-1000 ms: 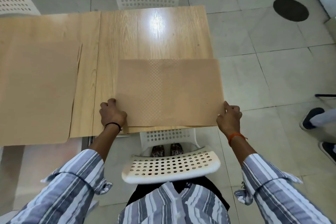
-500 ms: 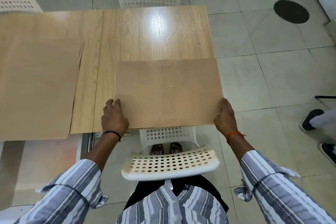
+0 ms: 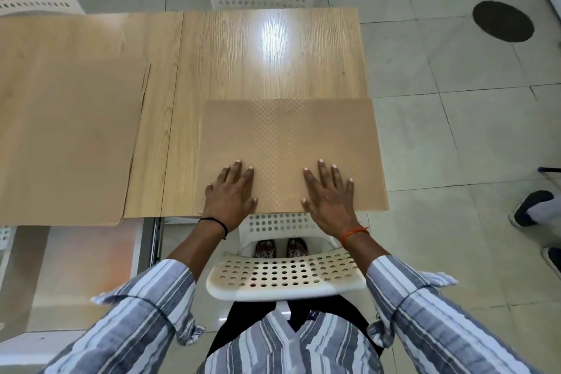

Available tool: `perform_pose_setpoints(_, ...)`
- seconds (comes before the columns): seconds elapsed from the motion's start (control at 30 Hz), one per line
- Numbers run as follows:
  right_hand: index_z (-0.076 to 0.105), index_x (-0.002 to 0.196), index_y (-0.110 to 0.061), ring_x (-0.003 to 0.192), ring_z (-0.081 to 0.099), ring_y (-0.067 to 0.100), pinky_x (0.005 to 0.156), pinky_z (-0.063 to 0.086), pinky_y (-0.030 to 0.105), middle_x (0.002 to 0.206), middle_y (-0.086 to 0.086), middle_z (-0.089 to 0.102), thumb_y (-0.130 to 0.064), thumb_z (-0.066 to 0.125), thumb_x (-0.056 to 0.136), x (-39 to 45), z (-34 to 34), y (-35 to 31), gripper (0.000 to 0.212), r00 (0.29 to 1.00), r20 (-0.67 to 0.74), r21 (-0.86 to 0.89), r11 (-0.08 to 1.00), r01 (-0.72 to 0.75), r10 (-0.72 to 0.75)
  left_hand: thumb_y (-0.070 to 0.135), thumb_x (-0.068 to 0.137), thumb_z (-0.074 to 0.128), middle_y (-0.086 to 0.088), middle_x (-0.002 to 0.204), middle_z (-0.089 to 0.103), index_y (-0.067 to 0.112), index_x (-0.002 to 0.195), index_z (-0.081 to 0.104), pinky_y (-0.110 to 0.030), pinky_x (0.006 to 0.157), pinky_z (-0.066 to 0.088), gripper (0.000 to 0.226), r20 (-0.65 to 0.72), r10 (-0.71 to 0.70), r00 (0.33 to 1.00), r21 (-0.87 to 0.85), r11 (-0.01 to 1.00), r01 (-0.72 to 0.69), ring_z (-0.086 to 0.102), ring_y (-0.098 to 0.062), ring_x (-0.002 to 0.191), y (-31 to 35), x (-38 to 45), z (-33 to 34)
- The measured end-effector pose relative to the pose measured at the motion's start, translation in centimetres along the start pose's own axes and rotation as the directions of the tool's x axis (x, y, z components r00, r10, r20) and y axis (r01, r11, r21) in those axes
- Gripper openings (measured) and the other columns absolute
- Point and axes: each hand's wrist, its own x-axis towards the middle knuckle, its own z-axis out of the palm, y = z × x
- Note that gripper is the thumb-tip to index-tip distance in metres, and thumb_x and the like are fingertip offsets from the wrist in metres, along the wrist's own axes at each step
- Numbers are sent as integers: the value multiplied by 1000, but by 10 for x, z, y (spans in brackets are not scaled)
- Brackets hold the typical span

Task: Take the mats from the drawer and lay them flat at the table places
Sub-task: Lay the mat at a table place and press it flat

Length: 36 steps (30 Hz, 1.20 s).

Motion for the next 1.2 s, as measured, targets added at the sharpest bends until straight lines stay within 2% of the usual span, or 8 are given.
perform_pose_setpoints(0.1, 4, 156, -36, 152, -7, 30, 117, 5, 61, 165, 0, -12, -49, 40, 99, 1, -5, 0, 69, 1000, 7, -4, 1000, -4, 4, 47, 91, 54, -1, 160, 14, 29, 149, 26, -54, 106, 36, 67, -3, -31, 1000, -16, 999, 31, 20, -25, 144, 7, 3, -6)
perform_pose_setpoints(0.23, 22, 151, -36, 147, 12, 30, 114, 23, 59, 163, 1, 8, -48, 51, 93, 8, -17, 0, 66, 999, -29, 3, 1000, -17, 17, 43, 89, 60, -8, 150, 34, 18, 138, 44, -45, 108, 35, 57, -80, -43, 996, -60, 997, 38, 34, -27, 137, 21, 25, -25)
perform_pose_setpoints(0.3, 22, 151, -35, 147, 12, 31, 112, 25, 60, 163, 1, 7, -48, 52, 92, 17, -23, 2, 68, 999, -15, 12, 999, -32, 33, 41, 88, 63, -9, 157, 24, 16, 145, 35, -45, 112, 32, 69, -74, 6, 997, -81, 997, -12, 24, -27, 144, 26, 42, -32)
perform_pose_setpoints(0.37, 10, 154, -38, 150, -1, 33, 113, 19, 65, 165, 0, -7, -49, 50, 93, 25, -24, 3, 74, 998, 35, 6, 999, -47, 47, 42, 87, 64, -5, 163, 7, 21, 152, 21, -50, 114, 29, 80, -20, 72, 997, -57, 996, -73, 11, -26, 149, 31, 59, -35)
perform_pose_setpoints(0.5, -2, 154, -43, 150, -12, 34, 113, 14, 69, 163, 0, -21, -47, 48, 95, 32, -24, 2, 77, 994, 100, 2, 999, -40, 39, 45, 86, 65, 4, 162, -14, 32, 154, 4, -63, 111, 23, 92, 170, 40, 985, -26, 999, -36, -8, -25, 150, 33, 80, -36)
perform_pose_setpoints(0.93, -4, 153, -44, 149, -17, 37, 110, 13, 73, 162, 1, -25, -44, 53, 95, 40, -32, -3, 81, 987, 153, 17, 998, -54, 51, 46, 83, 69, 8, 162, -18, 38, 153, 0, -68, 108, 24, 99, 209, -7, 978, -32, 999, 14, -12, -24, 150, 33, 87, -36)
perform_pose_setpoints(1.07, 0, 153, -45, 150, -14, 37, 110, 15, 73, 163, 0, -21, -44, 55, 94, 41, -35, -4, 81, 986, 160, 14, 998, -57, 54, 45, 81, 72, 3, 163, -6, 34, 153, 10, -64, 103, 34, 96, 177, -20, 984, 13, 1000, 18, 1, -28, 150, 37, 88, -39)
perform_pose_setpoints(1.2, 15, 151, -46, 150, 2, 35, 109, 21, 70, 164, -1, -3, -46, 59, 91, 45, -41, -3, 75, 990, 121, 4, 998, -68, 67, 40, 81, 72, -8, 150, 30, 21, 144, 35, -52, 99, 40, 75, 87, 35, 996, 156, 987, -48, 35, -32, 134, 47, 104, -63)
